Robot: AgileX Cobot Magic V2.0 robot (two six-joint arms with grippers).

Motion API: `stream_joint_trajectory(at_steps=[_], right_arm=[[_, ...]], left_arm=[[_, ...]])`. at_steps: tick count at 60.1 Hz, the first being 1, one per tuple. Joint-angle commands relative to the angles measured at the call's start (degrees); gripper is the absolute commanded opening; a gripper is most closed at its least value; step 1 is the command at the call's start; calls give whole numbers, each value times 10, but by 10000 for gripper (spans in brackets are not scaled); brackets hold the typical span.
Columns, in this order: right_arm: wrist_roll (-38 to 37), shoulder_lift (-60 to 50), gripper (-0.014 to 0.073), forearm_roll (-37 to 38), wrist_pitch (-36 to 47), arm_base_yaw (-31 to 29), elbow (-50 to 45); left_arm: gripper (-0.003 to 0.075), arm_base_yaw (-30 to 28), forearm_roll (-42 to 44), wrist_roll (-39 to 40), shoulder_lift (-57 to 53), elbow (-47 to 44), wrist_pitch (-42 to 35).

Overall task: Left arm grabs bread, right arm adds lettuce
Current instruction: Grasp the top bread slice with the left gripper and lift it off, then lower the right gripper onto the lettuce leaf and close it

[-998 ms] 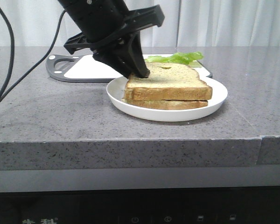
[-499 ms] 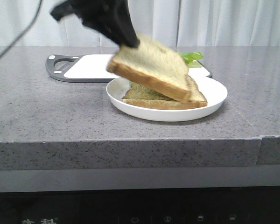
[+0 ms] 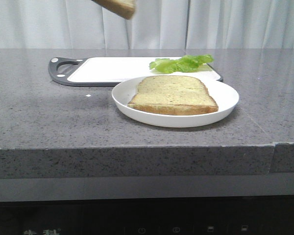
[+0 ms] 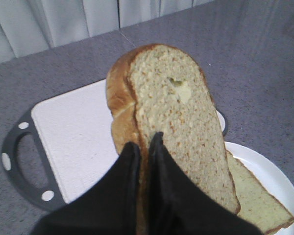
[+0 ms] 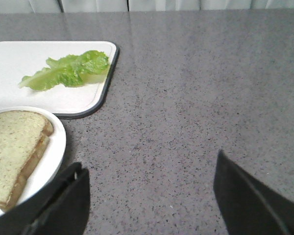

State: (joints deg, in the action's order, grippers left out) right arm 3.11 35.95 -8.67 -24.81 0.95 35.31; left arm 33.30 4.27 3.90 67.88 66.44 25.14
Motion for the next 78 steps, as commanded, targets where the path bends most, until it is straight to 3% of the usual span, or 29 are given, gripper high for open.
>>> stream_joint_trajectory(at_steps=[1, 21, 35, 54, 73, 78], right_arm=[[16, 73, 547, 1, 55, -2, 52], [83, 360, 522, 1, 84, 42, 236], [108, 519, 473, 1, 58, 97, 401], [128, 719, 461, 1, -66, 125, 652], [133, 814, 459, 1, -137, 131, 759], [133, 820, 394, 1, -142, 131, 762]], left_arm=[[-21, -1, 53, 44, -67, -35, -70], [-21, -1, 323, 304, -254, -182, -54], [-21, -1, 326, 307, -294, -201, -25], [-21, -1, 325, 307, -294, -201, -25], [-21, -1, 325, 307, -294, -201, -25], [-21, -1, 325, 307, -294, -201, -25]])
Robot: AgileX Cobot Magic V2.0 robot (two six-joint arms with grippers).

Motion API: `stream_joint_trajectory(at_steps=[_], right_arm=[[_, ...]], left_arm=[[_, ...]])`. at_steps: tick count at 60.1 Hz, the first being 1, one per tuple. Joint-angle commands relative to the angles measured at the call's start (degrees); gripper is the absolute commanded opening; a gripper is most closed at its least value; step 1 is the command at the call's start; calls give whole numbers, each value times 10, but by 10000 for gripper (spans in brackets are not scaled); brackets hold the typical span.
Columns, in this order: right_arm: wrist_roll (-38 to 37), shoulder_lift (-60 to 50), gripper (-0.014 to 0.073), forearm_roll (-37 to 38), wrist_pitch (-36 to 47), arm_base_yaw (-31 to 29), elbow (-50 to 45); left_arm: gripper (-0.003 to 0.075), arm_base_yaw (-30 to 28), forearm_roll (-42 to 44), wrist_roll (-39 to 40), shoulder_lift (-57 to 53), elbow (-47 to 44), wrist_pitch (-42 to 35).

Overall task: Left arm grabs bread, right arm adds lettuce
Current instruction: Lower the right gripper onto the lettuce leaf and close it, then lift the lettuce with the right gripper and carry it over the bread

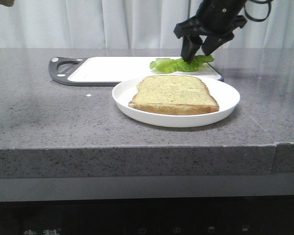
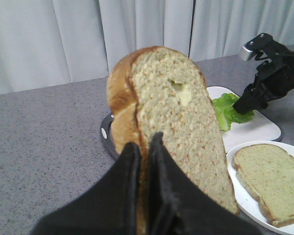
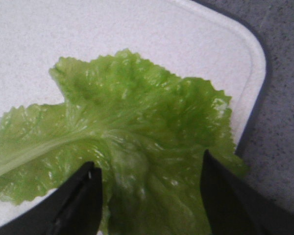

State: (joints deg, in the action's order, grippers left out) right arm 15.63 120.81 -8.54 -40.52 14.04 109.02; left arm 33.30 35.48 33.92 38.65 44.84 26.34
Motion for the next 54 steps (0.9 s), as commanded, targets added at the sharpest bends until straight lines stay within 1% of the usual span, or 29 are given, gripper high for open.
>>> stream_joint_trajectory(at_steps=[1, 5, 6, 9, 13, 17, 26, 40, 48, 54], right_arm=[[8, -27, 377, 0, 15, 0, 25], [8, -25, 297, 0, 12, 0, 25], [8, -24, 258, 0, 11, 0, 25], [8, -24, 197, 0, 11, 0, 25], [8, -24, 139, 0, 11, 0, 25], [8, -26, 102, 0, 11, 0, 25], [8, -44, 72, -5, 12, 0, 25], [8, -95, 72, -42, 1, 0, 20], [9, -146, 72, -50, -2, 4, -22], [21, -196, 72, -50, 13, 16, -84]], left_arm=[[-21, -1, 13, 7, -2, 15, -37], [-21, -1, 13, 7, -2, 15, -37], [-21, -1, 13, 7, -2, 15, -37], [-21, -1, 13, 7, -2, 15, -37], [-21, -1, 13, 7, -2, 15, -37], [-21, -1, 13, 7, -2, 15, -37], [-21, -1, 11, 7, -2, 15, -37], [-21, -1, 6, 7, -2, 15, -37], [-21, -1, 4, 7, -2, 15, -37], [-21, -1, 4, 7, -2, 15, -37]])
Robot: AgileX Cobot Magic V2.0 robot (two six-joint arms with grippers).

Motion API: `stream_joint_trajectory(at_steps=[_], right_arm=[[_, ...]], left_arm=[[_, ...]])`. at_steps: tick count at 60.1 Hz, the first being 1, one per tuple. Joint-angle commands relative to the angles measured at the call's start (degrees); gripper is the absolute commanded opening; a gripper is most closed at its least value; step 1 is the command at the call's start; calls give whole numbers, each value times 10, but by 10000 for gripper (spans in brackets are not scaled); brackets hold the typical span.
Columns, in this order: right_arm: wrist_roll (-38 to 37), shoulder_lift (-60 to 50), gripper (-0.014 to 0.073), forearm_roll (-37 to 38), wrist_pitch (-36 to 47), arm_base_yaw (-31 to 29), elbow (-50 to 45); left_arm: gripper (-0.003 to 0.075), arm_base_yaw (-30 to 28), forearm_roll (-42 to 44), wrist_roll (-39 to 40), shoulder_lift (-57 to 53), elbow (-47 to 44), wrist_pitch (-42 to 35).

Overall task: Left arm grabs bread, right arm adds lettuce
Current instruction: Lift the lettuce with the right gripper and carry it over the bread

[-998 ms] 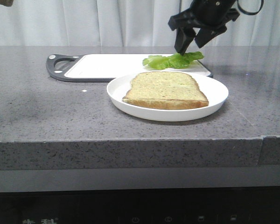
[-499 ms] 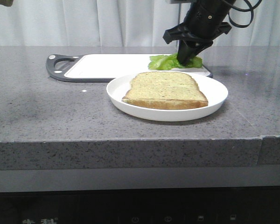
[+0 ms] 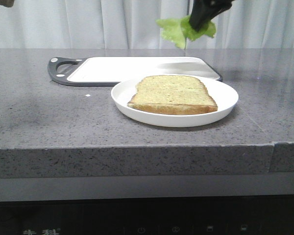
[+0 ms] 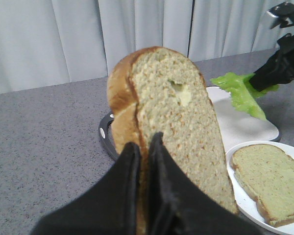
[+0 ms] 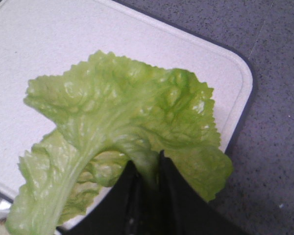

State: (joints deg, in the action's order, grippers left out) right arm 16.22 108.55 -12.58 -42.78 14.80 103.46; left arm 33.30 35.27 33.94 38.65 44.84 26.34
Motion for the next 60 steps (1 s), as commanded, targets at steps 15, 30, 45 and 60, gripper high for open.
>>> stream_joint_trajectory(at_steps=[15, 30, 45, 60], right_arm=[[23, -198, 74, -12, 81, 74, -213], [23, -207, 74, -33, 115, 106, -294], [23, -201, 76, -33, 96, 106, -300], [23, -194, 156, -33, 68, 106, -300]], left_arm=[[-21, -1, 7, 7, -2, 15, -37], [-21, -1, 2, 7, -2, 15, -37], [-21, -1, 1, 7, -2, 15, -37], [-21, -1, 0, 7, -2, 15, -37]])
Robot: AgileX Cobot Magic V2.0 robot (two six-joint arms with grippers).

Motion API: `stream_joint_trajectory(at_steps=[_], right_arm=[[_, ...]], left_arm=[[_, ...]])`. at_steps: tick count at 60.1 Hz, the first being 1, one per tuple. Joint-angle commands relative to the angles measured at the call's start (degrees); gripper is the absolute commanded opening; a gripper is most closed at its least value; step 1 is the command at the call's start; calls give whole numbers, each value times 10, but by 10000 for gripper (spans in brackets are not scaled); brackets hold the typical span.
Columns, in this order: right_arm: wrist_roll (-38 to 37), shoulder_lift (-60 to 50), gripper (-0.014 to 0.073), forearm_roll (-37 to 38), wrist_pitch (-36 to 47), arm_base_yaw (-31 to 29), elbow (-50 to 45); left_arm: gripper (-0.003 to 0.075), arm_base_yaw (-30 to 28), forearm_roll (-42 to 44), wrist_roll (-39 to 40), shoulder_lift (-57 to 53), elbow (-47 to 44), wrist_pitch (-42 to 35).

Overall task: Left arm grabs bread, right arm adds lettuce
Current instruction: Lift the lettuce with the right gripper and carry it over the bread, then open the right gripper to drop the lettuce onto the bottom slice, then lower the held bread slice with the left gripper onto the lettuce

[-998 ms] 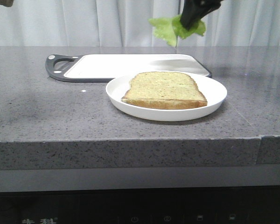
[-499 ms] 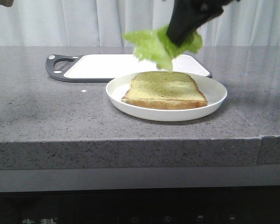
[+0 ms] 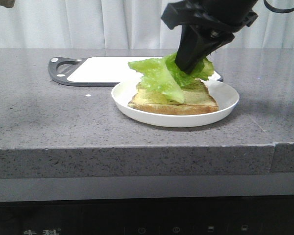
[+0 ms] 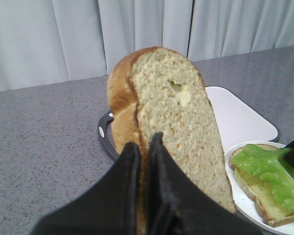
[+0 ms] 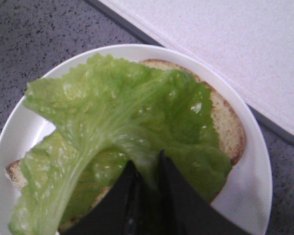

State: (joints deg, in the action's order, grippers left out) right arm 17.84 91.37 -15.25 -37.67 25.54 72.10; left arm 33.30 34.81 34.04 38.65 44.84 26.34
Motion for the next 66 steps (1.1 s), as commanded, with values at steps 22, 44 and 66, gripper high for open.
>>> stream_joint_trajectory(at_steps=[22, 44, 66], right_arm=[[7, -39, 406, -6, 39, -2, 14], [7, -177, 156, -6, 51, -2, -9], [-5, -406, -60, -6, 116, -3, -181]], left_arm=[[-21, -1, 5, 6, -2, 15, -37], [-21, -1, -7, 6, 13, 15, -5], [-20, -1, -179, -12, 133, 94, 22]])
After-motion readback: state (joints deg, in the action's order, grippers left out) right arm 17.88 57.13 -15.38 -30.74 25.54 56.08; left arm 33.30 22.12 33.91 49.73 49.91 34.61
